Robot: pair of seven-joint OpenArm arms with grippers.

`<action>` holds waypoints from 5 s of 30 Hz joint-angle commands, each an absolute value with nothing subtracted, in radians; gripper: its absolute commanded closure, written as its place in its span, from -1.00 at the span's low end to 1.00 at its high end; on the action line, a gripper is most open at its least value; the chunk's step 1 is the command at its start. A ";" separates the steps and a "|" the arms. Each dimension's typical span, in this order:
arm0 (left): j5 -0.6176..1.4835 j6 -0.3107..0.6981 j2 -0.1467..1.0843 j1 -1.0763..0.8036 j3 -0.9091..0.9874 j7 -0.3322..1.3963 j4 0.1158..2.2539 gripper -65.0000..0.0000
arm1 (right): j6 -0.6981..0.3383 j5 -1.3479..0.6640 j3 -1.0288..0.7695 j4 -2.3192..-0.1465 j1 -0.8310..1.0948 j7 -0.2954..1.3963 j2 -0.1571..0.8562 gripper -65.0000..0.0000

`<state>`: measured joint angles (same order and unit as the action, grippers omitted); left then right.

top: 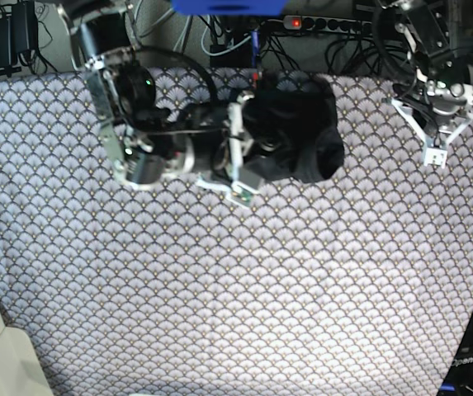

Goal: Fold the T-shirt properly

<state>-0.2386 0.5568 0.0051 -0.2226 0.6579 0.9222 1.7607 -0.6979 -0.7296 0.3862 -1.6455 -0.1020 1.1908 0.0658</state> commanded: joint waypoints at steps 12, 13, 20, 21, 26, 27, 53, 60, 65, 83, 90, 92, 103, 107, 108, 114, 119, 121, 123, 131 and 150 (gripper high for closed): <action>-0.226 0.555 0.013 -0.206 0.651 0.923 1.942 1.00 | -0.698 -0.754 0.501 -1.472 -0.156 1.035 0.059 0.78; -0.226 0.555 0.008 -0.197 0.651 0.923 1.956 1.00 | -0.698 -0.754 0.501 -1.472 -0.163 1.041 0.062 0.78; -0.176 0.690 0.004 -0.116 0.639 0.923 1.968 1.00 | -0.698 -0.759 0.501 -1.620 -0.157 1.110 0.081 0.78; -0.157 0.698 0.004 -0.099 0.638 0.926 1.968 1.00 | -0.698 -0.759 0.501 -1.673 -0.157 1.119 0.090 0.78; -0.077 0.698 -0.018 0.012 0.628 1.090 1.968 1.00 | -0.698 -0.756 0.467 -1.847 -0.163 1.191 0.171 0.78; -0.062 0.698 -0.024 0.036 0.625 1.122 1.965 1.00 | -0.698 -0.756 0.446 -1.850 -0.159 1.191 0.189 0.78; 0.013 0.607 0.002 -0.062 0.013 1.389 1.971 1.00 | -0.698 -0.602 0.137 -1.825 0.025 1.155 0.340 0.78; 0.007 0.598 0.030 -0.110 0.012 1.265 1.902 1.00 | -0.698 -0.602 0.133 -1.825 0.028 1.155 0.337 0.78; 0.007 0.596 0.050 -0.101 0.036 1.173 1.719 1.00 | -0.698 -0.602 0.133 -1.825 0.028 1.155 0.340 0.78; 0.016 0.610 -0.005 -0.039 0.142 1.353 1.975 1.00 | -0.698 -0.602 0.137 -1.825 0.030 1.156 0.338 0.78; 0.015 0.610 0.056 -0.099 0.145 1.396 1.983 1.00 | -0.698 -0.602 0.134 -1.825 0.025 1.156 0.344 0.78; 0.015 0.610 0.085 -0.137 0.145 1.396 1.983 1.00 | -0.698 -0.602 0.134 -1.825 0.019 1.155 0.344 0.78; 0.015 0.610 0.162 -0.291 0.137 1.396 1.982 1.00 | -0.698 -0.602 0.134 -1.825 -0.053 1.159 0.340 0.78; 0.010 0.610 0.183 -0.314 0.053 1.396 1.975 1.00 | -0.698 -0.602 0.137 -1.825 -0.053 1.156 0.338 0.78; 0.010 0.610 0.188 -0.318 0.031 1.396 1.974 1.00 | -0.698 -0.602 0.139 -1.825 -0.053 1.156 0.337 0.78; 0.008 0.602 0.186 -0.314 -0.073 1.396 1.972 1.00 | -0.698 -0.602 0.137 -1.825 -0.051 1.156 0.323 0.78; 0.007 0.598 0.166 -0.260 -0.071 1.396 1.888 1.00 | -0.698 -0.602 0.140 -1.825 -0.044 1.158 0.320 0.78; 0.007 0.598 0.157 -0.231 -0.070 1.396 1.831 1.00 | -0.698 -0.602 0.140 -1.825 -0.044 1.161 0.320 0.78; 0.007 0.598 0.153 -0.200 -0.070 1.396 1.782 1.00 | -0.698 -0.602 0.140 -1.825 -0.042 1.164 0.323 0.78; 0.007 0.596 0.122 -0.094 -0.068 1.396 1.736 1.00 | -0.698 -0.602 0.136 -1.831 -0.042 1.164 0.349 0.78; 0.007 0.596 0.096 -0.050 0.008 1.396 1.696 1.00 | -0.698 -0.602 0.262 -1.561 -0.254 1.033 0.367 0.78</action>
